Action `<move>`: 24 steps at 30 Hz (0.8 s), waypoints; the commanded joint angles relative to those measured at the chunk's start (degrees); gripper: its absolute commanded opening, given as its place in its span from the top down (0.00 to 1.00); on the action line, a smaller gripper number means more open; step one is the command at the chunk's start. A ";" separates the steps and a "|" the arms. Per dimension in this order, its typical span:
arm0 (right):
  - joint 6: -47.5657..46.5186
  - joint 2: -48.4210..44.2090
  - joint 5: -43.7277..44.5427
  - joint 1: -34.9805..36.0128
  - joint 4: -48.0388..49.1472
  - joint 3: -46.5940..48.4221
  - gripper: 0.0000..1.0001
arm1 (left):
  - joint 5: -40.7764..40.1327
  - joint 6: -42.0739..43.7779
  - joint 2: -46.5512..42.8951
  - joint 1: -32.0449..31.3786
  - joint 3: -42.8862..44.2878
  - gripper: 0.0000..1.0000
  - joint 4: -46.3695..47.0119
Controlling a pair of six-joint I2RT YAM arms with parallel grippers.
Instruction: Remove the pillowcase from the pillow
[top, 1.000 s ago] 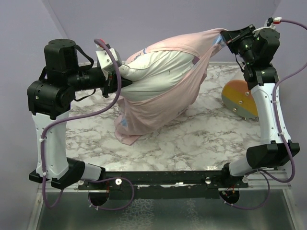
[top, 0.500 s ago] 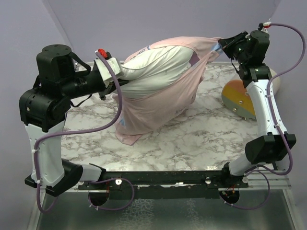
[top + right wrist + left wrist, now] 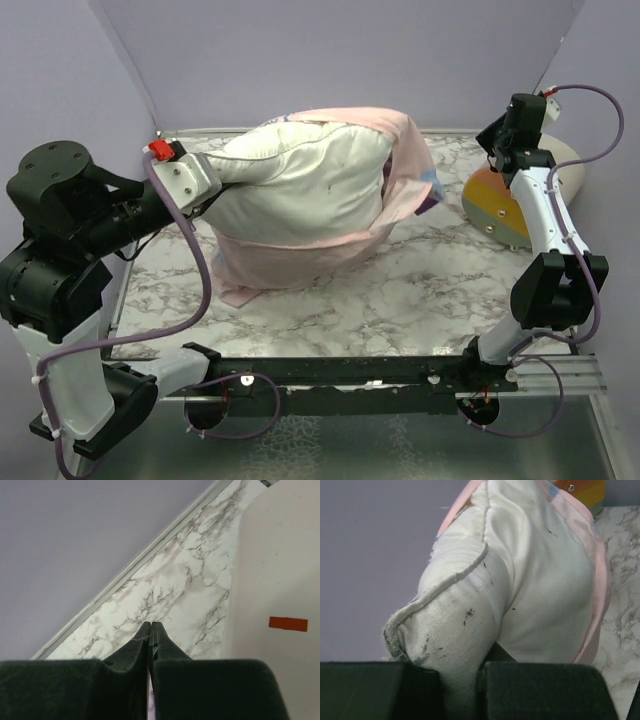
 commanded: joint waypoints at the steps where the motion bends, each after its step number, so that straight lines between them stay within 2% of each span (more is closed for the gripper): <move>1: -2.58 -4.55 -3.68 0.41 3.76 0.87 0.95 | -0.54 -1.86 -0.12 0.16 -0.20 1.00 6.66; 2: -2.17 -5.92 -8.33 0.44 6.02 1.18 0.83 | -0.51 -1.82 0.00 0.15 -1.23 1.00 6.81; 4: -1.16 -7.93 -17.23 0.51 8.15 3.52 0.48 | -1.38 -1.30 -0.05 0.12 -4.03 1.00 7.92; 5: -0.82 -8.83 -22.54 0.52 8.67 4.70 0.37 | -2.08 -0.82 -0.34 0.15 -5.54 1.00 8.78; 6: -0.97 -10.03 -28.09 0.52 9.99 4.93 0.30 | -2.89 -0.26 -0.73 0.16 -7.12 1.00 9.74; 9: 0.60 -16.54 -42.80 0.78 14.89 -0.38 0.22 | -4.29 0.78 -1.59 0.13 -10.58 1.00 11.99; 14: 3.44 -31.62 -54.62 2.20 25.73 -16.70 0.13 | -5.15 0.51 -1.14 0.16 -12.26 1.00 13.33; 20: -5.40 -34.90 -58.17 8.26 20.28 -18.70 0.12 | -6.85 0.04 0.11 0.09 -10.75 1.00 14.08; 24: -7.74 -36.12 -57.53 10.01 21.74 -22.37 0.07 | -7.94 -0.17 0.49 0.10 -10.22 1.00 14.13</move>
